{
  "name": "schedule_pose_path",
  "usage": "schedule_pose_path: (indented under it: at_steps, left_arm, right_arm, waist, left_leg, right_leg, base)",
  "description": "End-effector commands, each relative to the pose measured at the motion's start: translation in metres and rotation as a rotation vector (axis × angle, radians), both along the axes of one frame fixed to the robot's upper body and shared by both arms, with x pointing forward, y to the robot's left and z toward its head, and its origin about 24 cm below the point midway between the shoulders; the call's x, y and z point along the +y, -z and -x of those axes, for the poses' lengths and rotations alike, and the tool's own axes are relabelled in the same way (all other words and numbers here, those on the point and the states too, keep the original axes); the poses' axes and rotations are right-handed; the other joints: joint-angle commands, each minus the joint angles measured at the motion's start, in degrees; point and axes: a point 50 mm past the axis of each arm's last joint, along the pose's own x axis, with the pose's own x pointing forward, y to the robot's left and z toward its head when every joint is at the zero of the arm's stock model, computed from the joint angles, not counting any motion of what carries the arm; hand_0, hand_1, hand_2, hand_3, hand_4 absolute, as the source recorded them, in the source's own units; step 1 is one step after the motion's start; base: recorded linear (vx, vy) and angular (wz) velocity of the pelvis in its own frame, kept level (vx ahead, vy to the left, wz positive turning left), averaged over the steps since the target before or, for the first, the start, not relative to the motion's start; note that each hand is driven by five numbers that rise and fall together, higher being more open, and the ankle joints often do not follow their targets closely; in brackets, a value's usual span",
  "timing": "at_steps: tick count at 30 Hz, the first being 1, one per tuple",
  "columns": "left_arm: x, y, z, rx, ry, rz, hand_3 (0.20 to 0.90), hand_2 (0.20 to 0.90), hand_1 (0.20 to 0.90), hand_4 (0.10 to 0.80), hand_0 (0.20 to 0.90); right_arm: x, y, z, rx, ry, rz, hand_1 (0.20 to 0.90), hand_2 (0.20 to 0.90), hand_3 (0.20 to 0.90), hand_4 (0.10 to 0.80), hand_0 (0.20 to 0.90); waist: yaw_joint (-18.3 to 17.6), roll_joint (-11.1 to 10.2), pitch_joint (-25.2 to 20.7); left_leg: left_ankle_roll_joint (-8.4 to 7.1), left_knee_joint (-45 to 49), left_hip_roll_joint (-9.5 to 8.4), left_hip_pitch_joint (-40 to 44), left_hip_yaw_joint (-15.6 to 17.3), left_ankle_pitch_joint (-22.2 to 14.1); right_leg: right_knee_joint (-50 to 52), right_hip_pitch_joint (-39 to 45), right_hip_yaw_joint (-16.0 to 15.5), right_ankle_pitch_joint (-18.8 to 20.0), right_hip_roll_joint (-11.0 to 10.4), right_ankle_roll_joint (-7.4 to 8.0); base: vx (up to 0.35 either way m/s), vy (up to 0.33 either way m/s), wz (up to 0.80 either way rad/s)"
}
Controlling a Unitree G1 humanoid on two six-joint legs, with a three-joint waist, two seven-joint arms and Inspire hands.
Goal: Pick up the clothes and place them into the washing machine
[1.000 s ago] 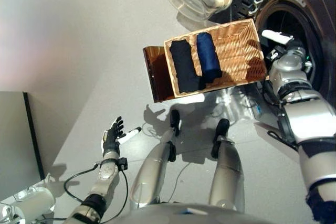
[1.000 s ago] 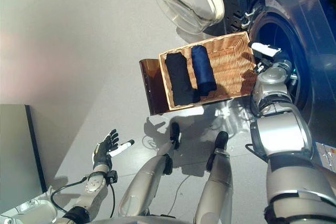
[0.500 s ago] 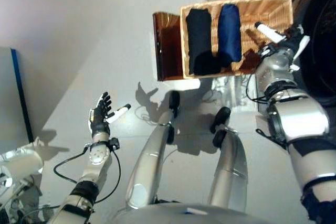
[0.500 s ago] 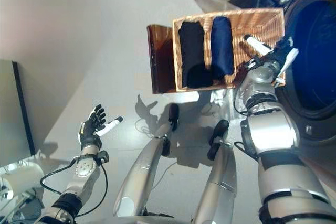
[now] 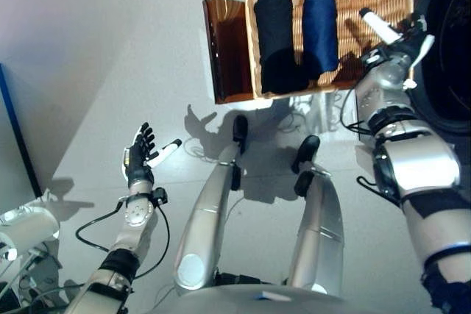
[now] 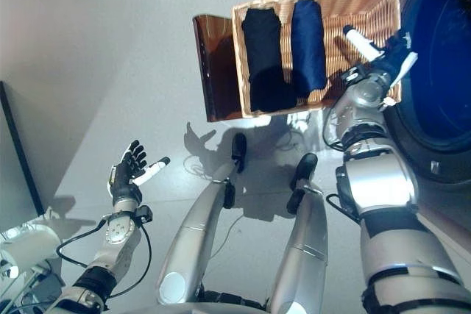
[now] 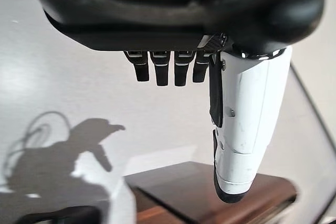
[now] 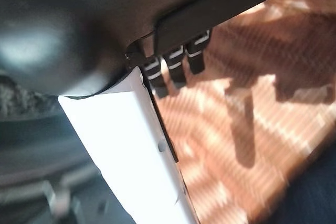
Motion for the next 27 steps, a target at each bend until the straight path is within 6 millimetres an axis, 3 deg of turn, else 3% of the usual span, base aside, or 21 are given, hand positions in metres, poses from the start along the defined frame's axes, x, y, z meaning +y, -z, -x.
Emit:
schedule_pose_path:
  at_steps: [1, 6, 10, 11, 13, 14, 15, 17, 21, 27]
  left_arm:
    - [0.03, -0.008, 0.005, -0.057, -0.126, -0.013, 0.9, 0.9, 0.9, 0.8, 0.9]
    - [0.033, 0.005, 0.009, 0.014, -0.138, -0.017, 0.9, 0.9, 0.9, 0.8, 0.9]
    - [0.036, 0.011, 0.011, 0.054, -0.154, -0.026, 0.9, 0.9, 0.9, 0.8, 0.9]
    - [0.038, 0.015, 0.012, 0.083, -0.156, -0.041, 0.9, 0.9, 0.9, 0.8, 0.9]
    - [0.038, 0.015, 0.012, 0.083, -0.156, -0.041, 0.9, 0.9, 0.9, 0.8, 0.9]
    - [0.041, 0.018, 0.013, 0.107, -0.158, -0.056, 0.9, 0.9, 0.9, 0.8, 0.9]
    - [0.04, 0.018, 0.013, 0.109, -0.155, -0.06, 0.9, 0.9, 0.9, 0.8, 0.9]
    - [0.041, 0.018, 0.014, 0.11, -0.152, -0.069, 0.9, 0.9, 0.9, 0.8, 0.9]
    - [0.041, 0.016, 0.014, 0.098, -0.151, -0.079, 0.9, 0.9, 0.9, 0.8, 0.9]
    - [0.041, 0.009, 0.013, 0.05, -0.154, -0.073, 0.9, 0.9, 0.9, 0.8, 0.9]
  right_arm:
    - [0.021, -0.02, -0.002, -0.179, -0.093, 0.086, 0.9, 0.9, 0.9, 0.8, 0.9]
    - [0.039, 0.005, -0.003, -0.127, -0.166, 0.091, 0.9, 0.9, 0.9, 0.8, 0.9]
    - [0.042, 0.028, 0.0, -0.053, -0.169, 0.093, 0.9, 0.9, 0.9, 0.8, 0.9]
    - [0.038, 0.045, 0.002, 0.037, -0.146, 0.127, 0.9, 0.9, 0.9, 0.8, 0.9]
    - [0.038, 0.045, 0.002, 0.037, -0.146, 0.127, 0.9, 0.9, 0.9, 0.8, 0.9]
    - [0.037, 0.069, 0.008, 0.145, -0.133, 0.17, 0.9, 0.9, 0.9, 0.8, 0.9]
    - [0.035, 0.081, 0.011, 0.186, -0.12, 0.157, 0.9, 0.9, 0.9, 0.8, 0.9]
    - [0.027, 0.092, 0.016, 0.257, -0.09, 0.201, 0.9, 0.9, 0.9, 0.8, 0.9]
    - [0.022, 0.106, 0.022, 0.331, -0.067, 0.218, 0.9, 0.9, 0.9, 0.8, 0.9]
    - [0.019, 0.106, 0.023, 0.353, -0.048, 0.256, 0.9, 0.9, 0.9, 0.8, 0.9]
  waist:
    - [0.84, -1.83, -3.62]
    - [0.58, -3.42, -3.77]
    - [0.52, -4.26, -3.99]
    - [0.65, -4.81, -4.63]
    - [0.64, -4.78, -4.48]
    - [0.73, -5.61, -5.04]
    - [0.82, -5.73, -5.21]
    - [0.91, -5.72, -5.35]
    - [1.46, -5.19, -5.56]
    - [2.35, -4.09, -4.7]
  left_leg:
    - [-2.48, 1.61, -1.17, 1.38, 1.11, -7.7]
    - [-2.77, -1.6, -1.21, 5.86, 0.81, -6.77]
    - [-2.96, -3.37, -1.16, 8.31, 0.49, -6.09]
    - [-2.96, -4.23, -1.26, 9.81, 0.22, -5.93]
    - [-2.96, -4.37, -1.26, 10.06, 0.2, -5.88]
    - [-3.04, -5.38, -1.26, 11.75, 0.01, -5.57]
    - [-3.04, -5.62, -1.36, 12.31, 0.03, -5.53]
    - [-2.8, -5.76, -1.58, 12.85, -0.06, -5.59]
    - [-2.51, -5.53, -1.96, 13.04, -0.1, -5.85]
    - [-2.21, -4.61, -2.08, 11.88, 0.26, -6.02]
  right_leg:
    - [-8.11, 5.23, -3.38, 0.17, 2.65, -0.71]
    - [-12.11, 10.44, -4.33, 1.57, 2.88, -0.16]
    - [-14.36, 13.24, -4.85, 2.53, 3.04, 0.16]
    - [-15.51, 14.88, -5.0, 2.88, 3.21, 0.3]
    - [-15.68, 15.15, -5.04, 2.95, 3.24, 0.3]
    - [-17.19, 17.27, -5.31, 3.37, 3.22, 0.53]
    - [-17.54, 17.93, -5.5, 3.45, 3.09, 0.63]
    - [-17.82, 18.73, -5.56, 3.58, 3.06, 0.66]
    - [-18.1, 19.11, -5.34, 3.79, 2.78, 0.75]
    - [-17.43, 18.11, -5.05, 3.63, 2.19, 0.81]
  base:
    - [0.0, 0.0, 0.0]
    - [0.008, -0.005, 0.01]
    - [0.031, -0.009, -0.01]
    - [0.038, 0.002, 0.0]
    - [0.045, -0.004, 0.01]
    - [0.072, -0.013, -0.01]
    - [0.084, -0.011, 0.01]
    - [0.041, 0.009, 0.01]
    - [0.017, 0.019, 0.0]
    - [0.017, 0.028, -0.02]
